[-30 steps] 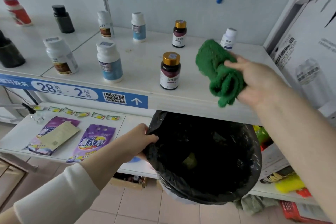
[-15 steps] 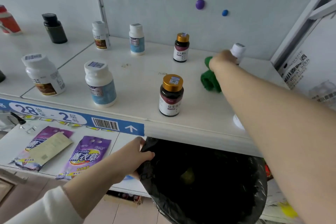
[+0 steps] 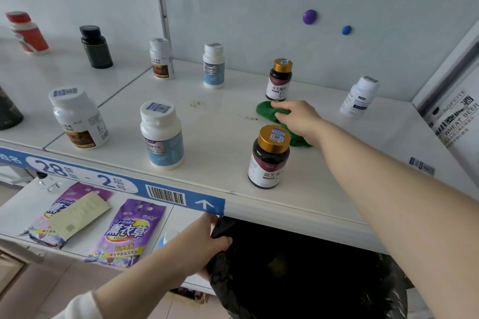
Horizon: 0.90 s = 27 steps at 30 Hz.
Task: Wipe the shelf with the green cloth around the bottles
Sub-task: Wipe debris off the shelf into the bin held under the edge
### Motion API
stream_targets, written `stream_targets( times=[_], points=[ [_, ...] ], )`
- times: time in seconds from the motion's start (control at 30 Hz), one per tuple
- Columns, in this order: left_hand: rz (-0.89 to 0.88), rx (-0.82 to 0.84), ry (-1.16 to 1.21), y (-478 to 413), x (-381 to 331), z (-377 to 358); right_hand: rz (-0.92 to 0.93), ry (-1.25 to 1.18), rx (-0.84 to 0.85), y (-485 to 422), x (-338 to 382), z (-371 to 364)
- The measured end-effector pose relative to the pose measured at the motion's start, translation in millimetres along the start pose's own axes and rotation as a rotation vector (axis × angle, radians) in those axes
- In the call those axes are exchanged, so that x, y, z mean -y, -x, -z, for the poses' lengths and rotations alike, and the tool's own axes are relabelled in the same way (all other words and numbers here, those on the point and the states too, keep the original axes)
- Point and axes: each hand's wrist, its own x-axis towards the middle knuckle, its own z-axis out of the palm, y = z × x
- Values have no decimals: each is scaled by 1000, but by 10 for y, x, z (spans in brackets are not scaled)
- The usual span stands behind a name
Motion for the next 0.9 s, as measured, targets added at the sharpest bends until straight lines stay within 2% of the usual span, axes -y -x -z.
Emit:
stream_targets(
  times=[0.23, 0.37, 0.43, 0.6, 0.9],
  points=[
    [18, -39, 13, 29, 60, 72, 224, 35, 255, -72, 198, -181],
    [16, -58, 5, 74, 104, 132, 256, -3, 335, 11, 213, -139],
    [15, -74, 40, 113, 127, 168, 248, -51, 311, 28, 230, -108],
    [39, -110, 68, 189, 279, 323, 216, -81, 65, -98, 244, -210],
    [107, -176, 100, 247, 461, 538, 257, -20, 162, -446, 466, -483]
  ],
)
